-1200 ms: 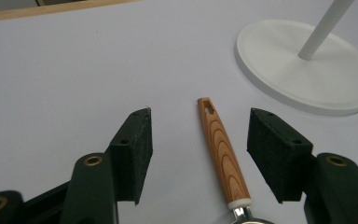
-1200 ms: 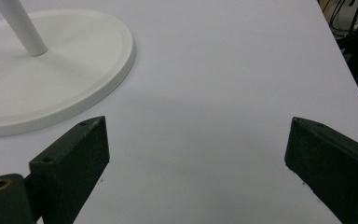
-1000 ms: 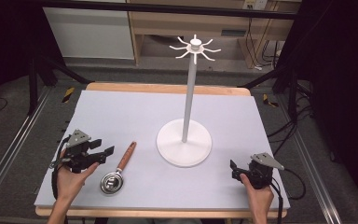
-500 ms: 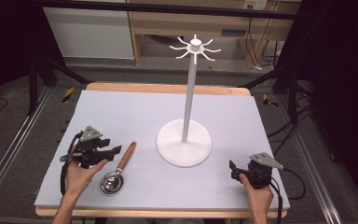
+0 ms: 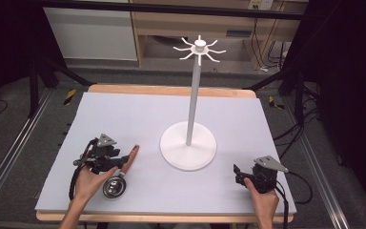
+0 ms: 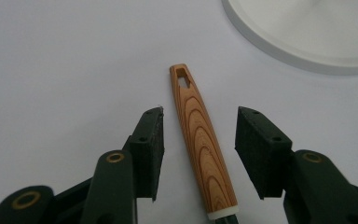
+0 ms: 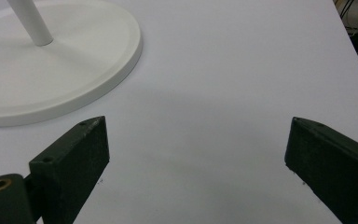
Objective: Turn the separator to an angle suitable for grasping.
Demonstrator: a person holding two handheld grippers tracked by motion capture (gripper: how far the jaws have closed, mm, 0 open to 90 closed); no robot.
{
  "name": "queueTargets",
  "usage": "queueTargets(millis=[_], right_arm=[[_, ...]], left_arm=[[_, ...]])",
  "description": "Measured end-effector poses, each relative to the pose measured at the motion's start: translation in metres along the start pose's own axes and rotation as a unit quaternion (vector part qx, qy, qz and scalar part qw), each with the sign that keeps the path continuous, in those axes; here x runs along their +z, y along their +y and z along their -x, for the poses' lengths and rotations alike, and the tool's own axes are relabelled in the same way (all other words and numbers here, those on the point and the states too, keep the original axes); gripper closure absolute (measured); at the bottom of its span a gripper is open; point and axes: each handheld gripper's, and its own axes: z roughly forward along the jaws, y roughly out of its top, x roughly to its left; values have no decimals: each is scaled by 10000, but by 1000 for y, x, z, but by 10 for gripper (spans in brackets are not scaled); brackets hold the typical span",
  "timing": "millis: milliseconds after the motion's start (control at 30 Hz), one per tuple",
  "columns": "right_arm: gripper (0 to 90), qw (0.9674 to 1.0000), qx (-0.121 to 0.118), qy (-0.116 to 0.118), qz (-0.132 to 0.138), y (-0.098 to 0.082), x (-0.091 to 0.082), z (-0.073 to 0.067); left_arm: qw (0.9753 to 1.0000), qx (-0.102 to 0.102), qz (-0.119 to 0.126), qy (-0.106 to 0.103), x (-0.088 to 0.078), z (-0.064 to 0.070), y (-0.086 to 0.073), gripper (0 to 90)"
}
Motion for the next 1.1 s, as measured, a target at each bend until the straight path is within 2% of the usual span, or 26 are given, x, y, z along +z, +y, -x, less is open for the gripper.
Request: queueTargets(millis=[400,667,833,1000,1100], right_arm=[[68,9999,-41,2,-107,-1,3,-1],[68,9999,-47,20,-144,-1,4,-2],[68,9999,-57,11,-154,-1,4,-1],[69,9998,-56,10,-169,-1,5,-1],[68,9998,-54,10,-166,-1,4,-1]], left_arm=[[9986,205,-478,3,22,10,-8,552],[9973,105,-729,24,31,9,-13,601],[9970,50,-773,22,32,9,-13,597],[9966,154,-809,99,32,10,-12,599],[9966,33,-817,23,31,9,-12,614]])
